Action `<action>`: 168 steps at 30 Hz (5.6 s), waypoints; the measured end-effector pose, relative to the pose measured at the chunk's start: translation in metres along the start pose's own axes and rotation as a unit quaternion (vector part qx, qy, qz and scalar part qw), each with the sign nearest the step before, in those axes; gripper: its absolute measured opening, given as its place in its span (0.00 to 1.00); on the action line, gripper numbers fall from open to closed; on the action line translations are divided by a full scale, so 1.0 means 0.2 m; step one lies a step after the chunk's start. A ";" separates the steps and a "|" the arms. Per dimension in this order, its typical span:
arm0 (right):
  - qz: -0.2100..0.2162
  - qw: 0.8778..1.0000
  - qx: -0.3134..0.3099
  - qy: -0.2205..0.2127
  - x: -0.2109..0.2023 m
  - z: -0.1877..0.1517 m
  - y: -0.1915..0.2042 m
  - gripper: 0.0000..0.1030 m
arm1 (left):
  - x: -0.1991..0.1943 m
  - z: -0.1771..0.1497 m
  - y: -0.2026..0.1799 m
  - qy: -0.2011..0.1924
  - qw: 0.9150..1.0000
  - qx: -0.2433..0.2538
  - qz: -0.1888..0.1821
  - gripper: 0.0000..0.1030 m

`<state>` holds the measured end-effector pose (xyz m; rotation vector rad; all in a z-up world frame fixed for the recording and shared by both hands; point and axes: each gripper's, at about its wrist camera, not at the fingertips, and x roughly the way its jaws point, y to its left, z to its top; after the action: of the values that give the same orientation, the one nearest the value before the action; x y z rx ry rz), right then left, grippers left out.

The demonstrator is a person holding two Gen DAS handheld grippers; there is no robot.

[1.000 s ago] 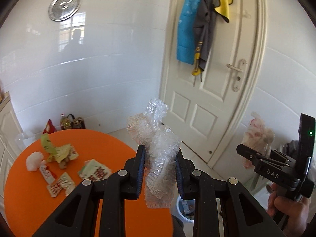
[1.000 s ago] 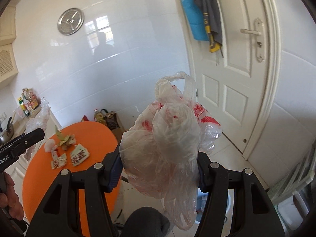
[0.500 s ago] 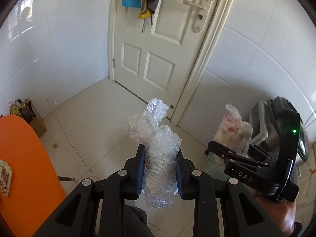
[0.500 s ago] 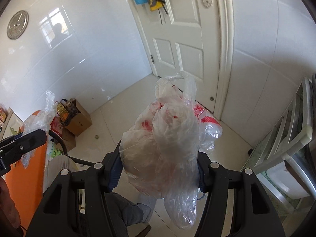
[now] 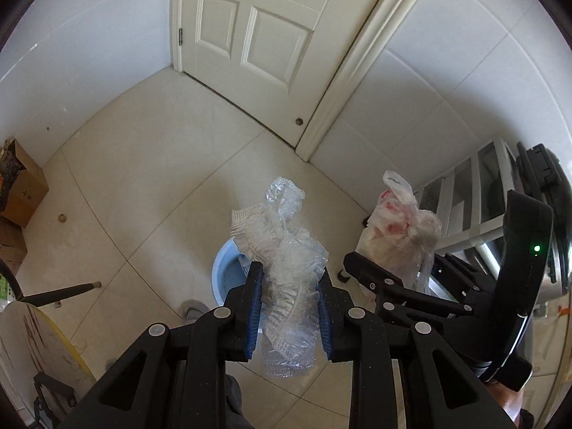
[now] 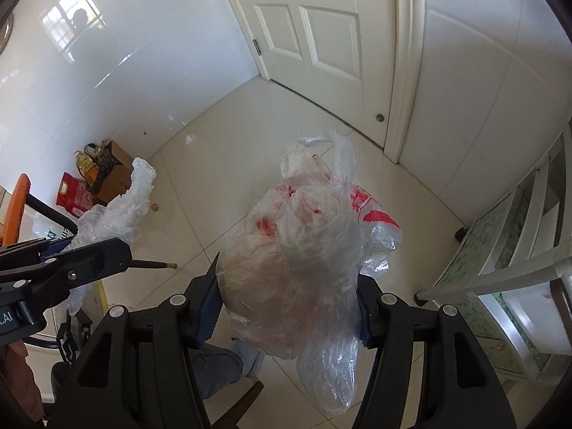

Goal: Collect trash
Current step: 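Open both tools over the blue bucket to drop tissue and bag, then return both tools to the orange table, then grasp the crumpled paper with the left tool while the right tool grasps the green-printed wrapper, then carry the crumpled paper and green wrapper to the blue bucket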

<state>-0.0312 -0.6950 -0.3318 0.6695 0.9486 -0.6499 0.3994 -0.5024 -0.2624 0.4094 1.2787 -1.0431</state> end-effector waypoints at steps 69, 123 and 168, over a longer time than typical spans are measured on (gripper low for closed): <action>0.183 0.923 -0.233 -0.244 -1.42 -0.42 1.96 1.00 | -2.07 -2.08 0.00 -0.406 0.841 -0.217 0.285 0.99; 0.130 0.951 -0.279 -0.038 -0.24 -0.09 2.14 1.00 | -1.03 -1.01 1.12 -0.184 0.927 -0.217 0.244 0.53; 0.183 0.921 -0.340 -0.043 -0.40 -0.37 2.24 0.73 | -1.33 -1.40 1.08 -0.281 0.898 -0.265 0.210 0.25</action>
<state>0.2326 -0.3425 -0.1922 0.1773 0.8622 0.0051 0.4293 -0.0729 -0.1636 -0.0482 0.8415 -0.3649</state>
